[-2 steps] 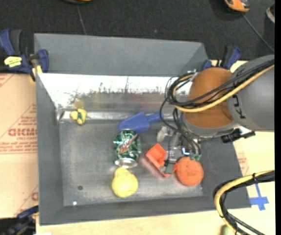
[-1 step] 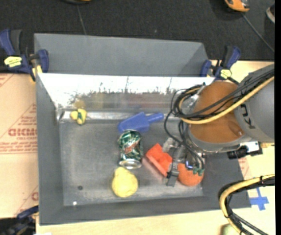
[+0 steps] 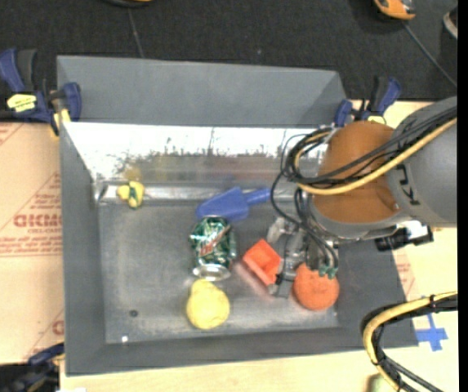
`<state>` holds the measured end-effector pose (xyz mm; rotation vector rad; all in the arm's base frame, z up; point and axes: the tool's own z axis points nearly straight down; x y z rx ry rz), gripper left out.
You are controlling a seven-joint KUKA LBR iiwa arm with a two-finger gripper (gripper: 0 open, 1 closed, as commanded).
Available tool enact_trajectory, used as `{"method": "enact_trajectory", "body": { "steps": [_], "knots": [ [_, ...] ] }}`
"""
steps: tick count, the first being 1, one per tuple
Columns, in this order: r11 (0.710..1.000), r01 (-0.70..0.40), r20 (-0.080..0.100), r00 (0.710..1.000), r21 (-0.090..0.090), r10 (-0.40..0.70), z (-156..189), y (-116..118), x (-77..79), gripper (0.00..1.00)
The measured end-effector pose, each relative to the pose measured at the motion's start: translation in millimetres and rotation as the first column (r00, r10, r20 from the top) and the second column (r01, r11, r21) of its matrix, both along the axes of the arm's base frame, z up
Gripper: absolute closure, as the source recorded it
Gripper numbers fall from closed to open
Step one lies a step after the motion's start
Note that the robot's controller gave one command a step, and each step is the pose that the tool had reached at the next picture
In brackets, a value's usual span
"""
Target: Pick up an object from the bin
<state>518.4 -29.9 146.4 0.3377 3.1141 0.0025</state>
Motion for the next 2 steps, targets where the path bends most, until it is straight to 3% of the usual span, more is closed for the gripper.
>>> {"method": "enact_trajectory", "body": {
  "steps": [1,2],
  "knots": [
    [0.986,0.165,0.000,0.986,0.001,-0.165,-27.2,19.0,-17.5,0.00],
    [0.958,0.288,0.014,0.958,0.005,-0.288,-53.7,37.4,6.2,0.00]
  ]
}}
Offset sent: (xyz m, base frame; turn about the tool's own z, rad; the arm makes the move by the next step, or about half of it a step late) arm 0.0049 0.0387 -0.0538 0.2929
